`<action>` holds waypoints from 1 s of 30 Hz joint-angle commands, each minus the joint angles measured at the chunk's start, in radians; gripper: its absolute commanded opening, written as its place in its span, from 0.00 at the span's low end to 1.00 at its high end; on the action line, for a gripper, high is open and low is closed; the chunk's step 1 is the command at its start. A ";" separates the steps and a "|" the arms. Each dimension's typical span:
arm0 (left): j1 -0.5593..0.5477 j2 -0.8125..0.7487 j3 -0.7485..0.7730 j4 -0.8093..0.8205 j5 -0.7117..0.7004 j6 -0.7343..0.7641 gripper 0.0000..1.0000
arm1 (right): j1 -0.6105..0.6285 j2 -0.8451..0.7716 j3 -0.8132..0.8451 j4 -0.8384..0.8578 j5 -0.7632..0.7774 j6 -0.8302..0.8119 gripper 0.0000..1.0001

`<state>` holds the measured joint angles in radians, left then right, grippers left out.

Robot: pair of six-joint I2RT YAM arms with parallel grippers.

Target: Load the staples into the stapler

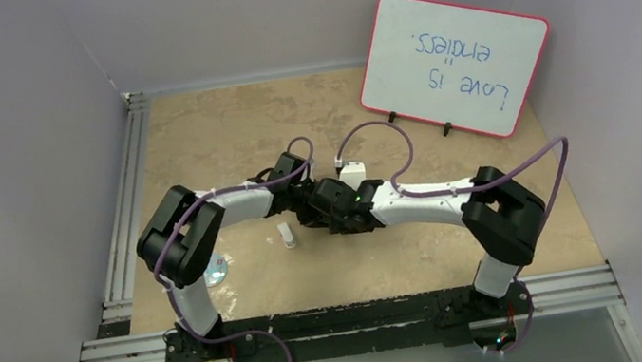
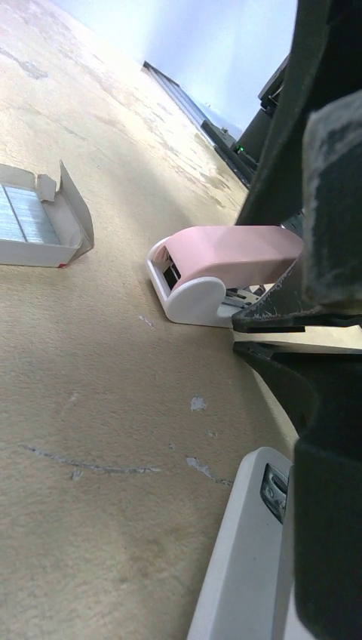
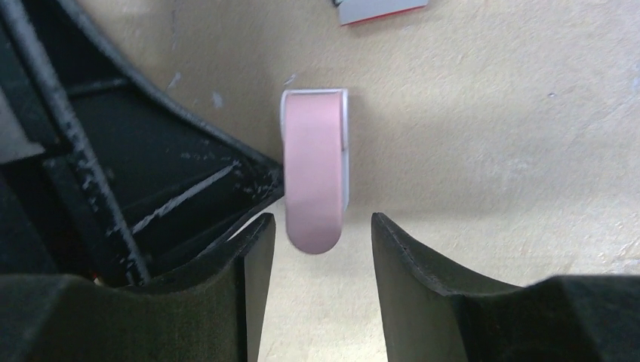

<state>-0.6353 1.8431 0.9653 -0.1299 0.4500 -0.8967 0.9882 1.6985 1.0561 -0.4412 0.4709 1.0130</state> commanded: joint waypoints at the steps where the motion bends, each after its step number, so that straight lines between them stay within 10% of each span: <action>1: -0.003 -0.038 0.021 -0.056 -0.068 0.036 0.10 | 0.012 -0.060 0.007 -0.008 -0.056 -0.002 0.51; 24: -0.004 -0.127 0.001 -0.091 -0.082 0.040 0.12 | -0.013 -0.022 0.074 -0.043 0.015 -0.029 0.43; 30: -0.004 -0.139 0.000 -0.097 -0.091 0.042 0.12 | -0.022 0.010 0.038 -0.031 -0.031 -0.033 0.26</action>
<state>-0.6373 1.7592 0.9684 -0.2283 0.3756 -0.8715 0.9741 1.6936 1.0954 -0.4725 0.4488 0.9871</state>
